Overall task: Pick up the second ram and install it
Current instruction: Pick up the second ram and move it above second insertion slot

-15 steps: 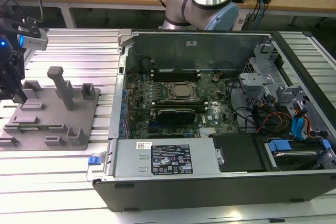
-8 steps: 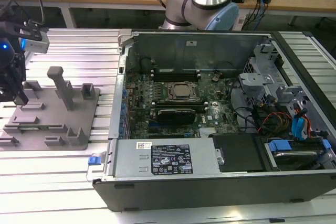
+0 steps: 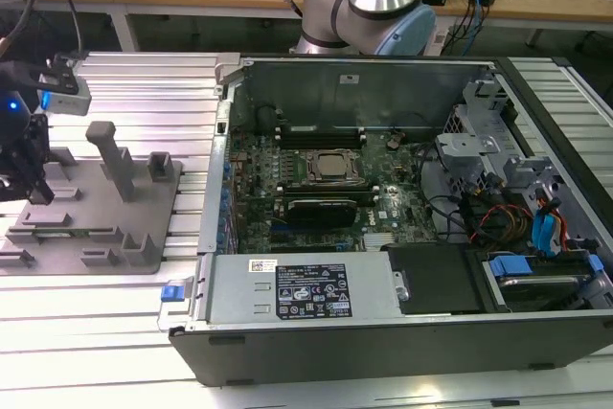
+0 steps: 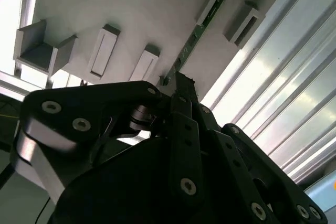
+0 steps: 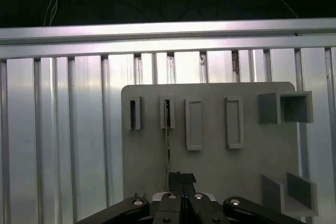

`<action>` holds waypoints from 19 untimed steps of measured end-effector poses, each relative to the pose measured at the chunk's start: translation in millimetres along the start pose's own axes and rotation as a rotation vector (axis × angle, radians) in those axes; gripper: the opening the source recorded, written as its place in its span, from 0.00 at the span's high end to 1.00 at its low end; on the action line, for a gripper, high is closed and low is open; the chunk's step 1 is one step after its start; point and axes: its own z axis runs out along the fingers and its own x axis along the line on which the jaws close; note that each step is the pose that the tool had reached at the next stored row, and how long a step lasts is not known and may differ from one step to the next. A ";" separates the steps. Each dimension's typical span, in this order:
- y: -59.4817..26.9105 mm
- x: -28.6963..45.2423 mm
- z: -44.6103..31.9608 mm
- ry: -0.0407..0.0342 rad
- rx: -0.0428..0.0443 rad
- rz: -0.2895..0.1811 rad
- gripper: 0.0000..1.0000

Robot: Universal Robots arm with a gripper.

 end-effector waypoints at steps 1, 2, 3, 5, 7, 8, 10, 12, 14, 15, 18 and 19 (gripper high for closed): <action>0.8 1.4 1.5 0.0000 0.0001 0.000 0.92; 1.0 1.9 2.5 -0.0001 0.0001 0.000 0.92; 1.2 2.5 4.1 -0.0002 0.0002 0.000 0.92; 1.3 3.0 7.2 -0.0001 0.0001 0.000 0.92; 1.3 3.1 9.7 -0.0001 0.0000 0.000 0.92; 1.2 3.1 10.6 0.0000 -0.0001 0.000 0.92; 1.2 3.2 13.8 0.0000 0.0000 0.000 0.92; 1.2 3.2 15.6 -0.0001 0.0000 0.000 0.92; 1.3 3.3 17.4 -0.0003 0.0002 0.000 0.92; 1.3 3.3 18.1 -0.0003 0.0002 0.000 0.92; 1.7 3.5 22.1 -0.0002 0.0000 0.000 0.92; 2.1 3.5 25.1 -0.0002 0.0001 0.000 0.92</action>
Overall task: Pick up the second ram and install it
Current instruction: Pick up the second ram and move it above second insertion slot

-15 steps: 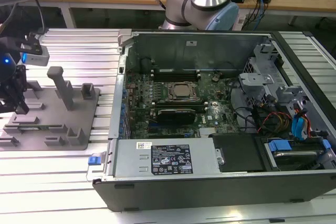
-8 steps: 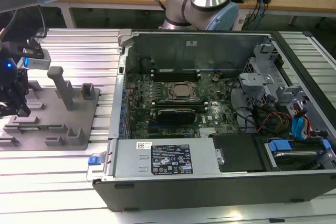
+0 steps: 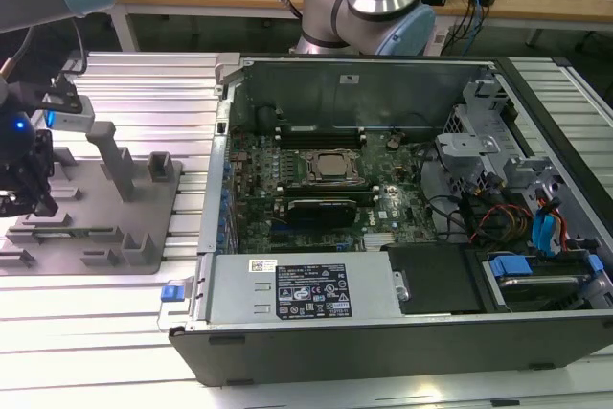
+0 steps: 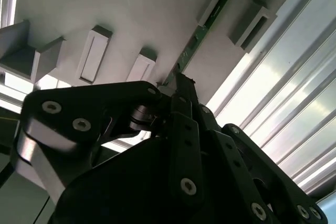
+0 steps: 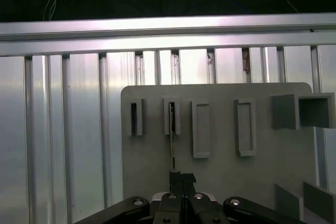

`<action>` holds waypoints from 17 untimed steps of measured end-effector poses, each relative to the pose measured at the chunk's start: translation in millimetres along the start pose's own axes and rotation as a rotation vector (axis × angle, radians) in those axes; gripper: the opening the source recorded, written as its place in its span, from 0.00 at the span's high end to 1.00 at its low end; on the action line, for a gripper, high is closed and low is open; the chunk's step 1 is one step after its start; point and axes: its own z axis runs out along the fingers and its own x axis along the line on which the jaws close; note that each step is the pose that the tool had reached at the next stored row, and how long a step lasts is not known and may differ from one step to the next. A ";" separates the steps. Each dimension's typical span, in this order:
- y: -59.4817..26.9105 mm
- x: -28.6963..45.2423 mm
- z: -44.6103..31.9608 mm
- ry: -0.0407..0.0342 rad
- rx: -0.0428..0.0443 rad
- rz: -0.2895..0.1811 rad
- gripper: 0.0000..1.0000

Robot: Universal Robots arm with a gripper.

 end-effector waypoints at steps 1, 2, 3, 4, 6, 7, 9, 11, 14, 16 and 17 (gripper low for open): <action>0.3 0.1 3.7 0.0000 0.0000 0.000 0.92; 0.7 0.2 6.6 0.0000 0.0000 0.000 0.92; 0.7 0.2 7.4 0.0000 -0.0001 0.000 0.92; 0.8 0.3 8.4 0.0000 -0.0001 0.000 0.92; 0.9 0.4 11.5 0.0001 -0.0001 0.000 0.92; 0.9 0.3 11.7 0.0001 -0.0001 0.000 0.92; 0.9 0.4 11.9 0.0001 0.0000 0.000 0.92; 0.9 0.4 12.0 0.0001 0.0000 0.000 0.72; 1.7 0.5 17.5 0.0033 -0.0019 -0.070 0.72; 3.7 0.5 25.2 0.0042 -0.0020 -0.088 0.72; 4.6 0.3 28.3 0.0048 -0.0023 -0.091 0.72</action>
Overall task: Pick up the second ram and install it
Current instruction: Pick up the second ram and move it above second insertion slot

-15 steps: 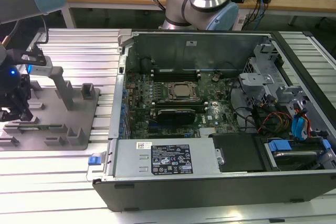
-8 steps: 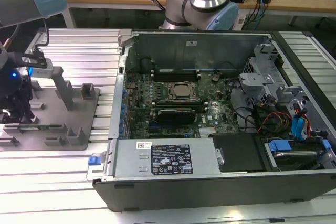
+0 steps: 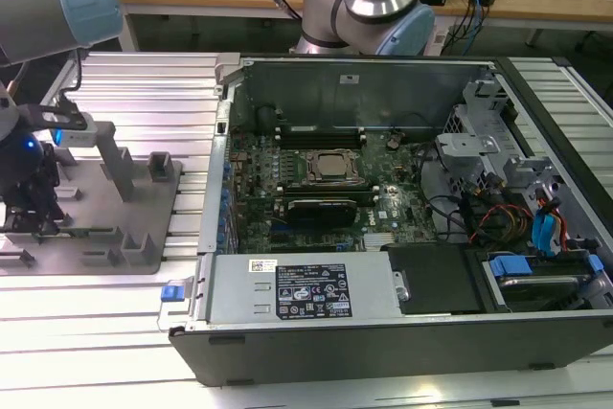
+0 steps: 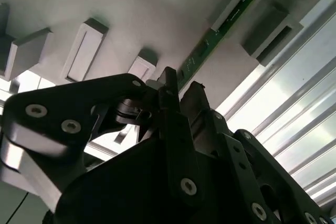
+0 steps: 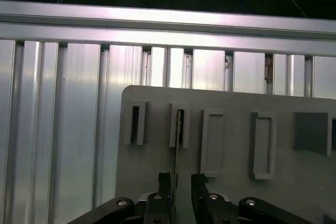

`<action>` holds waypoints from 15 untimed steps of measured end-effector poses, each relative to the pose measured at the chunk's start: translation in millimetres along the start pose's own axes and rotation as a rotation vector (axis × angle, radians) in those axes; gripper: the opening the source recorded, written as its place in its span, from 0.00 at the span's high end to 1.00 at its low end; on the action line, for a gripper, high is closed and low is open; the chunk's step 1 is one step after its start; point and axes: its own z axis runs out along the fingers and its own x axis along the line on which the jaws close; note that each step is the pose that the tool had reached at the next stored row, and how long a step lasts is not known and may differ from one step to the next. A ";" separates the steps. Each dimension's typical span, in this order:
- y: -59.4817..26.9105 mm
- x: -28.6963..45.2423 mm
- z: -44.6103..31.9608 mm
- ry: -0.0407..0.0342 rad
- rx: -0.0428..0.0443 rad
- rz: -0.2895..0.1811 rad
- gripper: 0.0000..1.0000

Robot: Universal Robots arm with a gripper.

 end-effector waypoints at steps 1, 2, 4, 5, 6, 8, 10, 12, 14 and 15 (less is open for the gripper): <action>0.8 -0.2 1.2 0.0003 -0.0001 -0.002 0.72; 1.6 -0.3 2.2 0.0005 -0.0001 -0.003 0.72; 4.4 -0.4 5.6 0.0007 -0.0010 -0.007 0.72; 5.3 -0.3 7.8 0.0008 -0.0011 -0.009 0.72; 5.4 -0.3 9.0 0.0026 -0.0025 -0.010 0.72; 5.3 -0.3 9.1 0.0032 -0.0024 -0.010 0.72; 5.3 -0.3 9.2 0.0037 -0.0023 -0.010 0.72; 5.4 -0.4 9.2 0.0046 -0.0024 -0.010 0.72; 5.4 -0.3 9.2 0.0052 -0.0025 -0.010 0.81; 5.4 -0.3 9.2 0.0054 -0.0024 -0.010 0.81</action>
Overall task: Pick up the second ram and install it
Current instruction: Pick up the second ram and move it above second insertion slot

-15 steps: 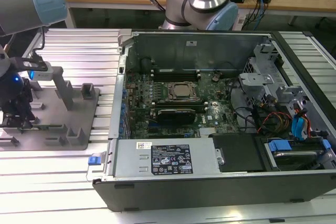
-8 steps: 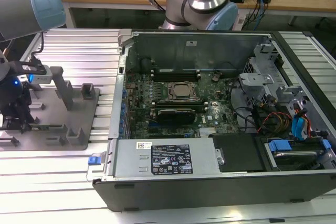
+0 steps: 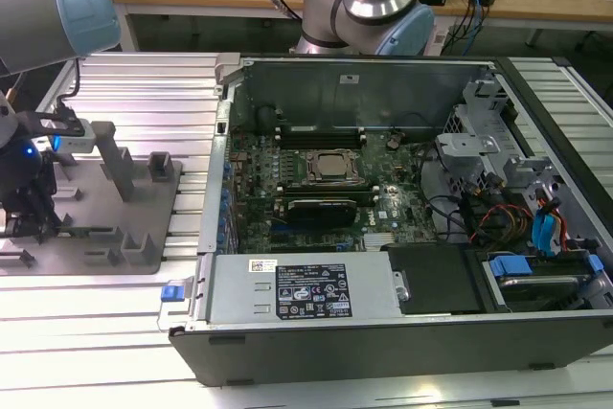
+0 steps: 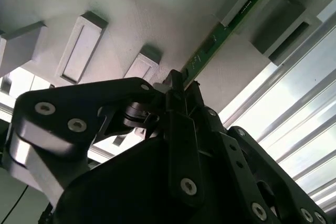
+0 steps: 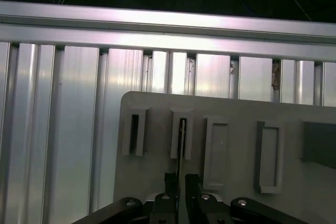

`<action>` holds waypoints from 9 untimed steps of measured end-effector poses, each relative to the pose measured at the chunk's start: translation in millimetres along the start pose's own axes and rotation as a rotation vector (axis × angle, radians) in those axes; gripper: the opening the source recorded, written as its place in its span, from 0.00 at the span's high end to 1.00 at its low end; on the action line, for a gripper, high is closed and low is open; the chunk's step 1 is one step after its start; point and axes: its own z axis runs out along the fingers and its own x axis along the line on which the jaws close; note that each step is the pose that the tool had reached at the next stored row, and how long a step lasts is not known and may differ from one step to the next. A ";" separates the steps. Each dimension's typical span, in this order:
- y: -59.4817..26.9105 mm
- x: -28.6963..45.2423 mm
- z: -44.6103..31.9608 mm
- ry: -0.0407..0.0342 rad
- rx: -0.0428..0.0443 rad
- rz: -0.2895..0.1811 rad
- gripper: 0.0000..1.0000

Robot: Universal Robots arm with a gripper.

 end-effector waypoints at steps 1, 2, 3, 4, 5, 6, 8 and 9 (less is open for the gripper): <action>0.0 0.0 0.0 0.0003 0.0000 0.000 0.81; 0.0 -0.1 -0.7 0.0003 0.0000 0.000 0.81; 0.0 -0.1 -1.4 0.0002 0.0001 0.000 0.81; 0.1 -0.1 -1.9 0.0003 0.0000 0.000 0.81; 0.1 -0.1 -2.7 0.0004 0.0000 0.000 0.81; 0.3 1.2 -3.0 0.0004 -0.0001 0.000 0.81; 0.4 4.7 -3.1 0.0003 -0.0001 0.000 0.81; 0.4 4.7 -3.1 0.0003 0.0000 0.000 0.81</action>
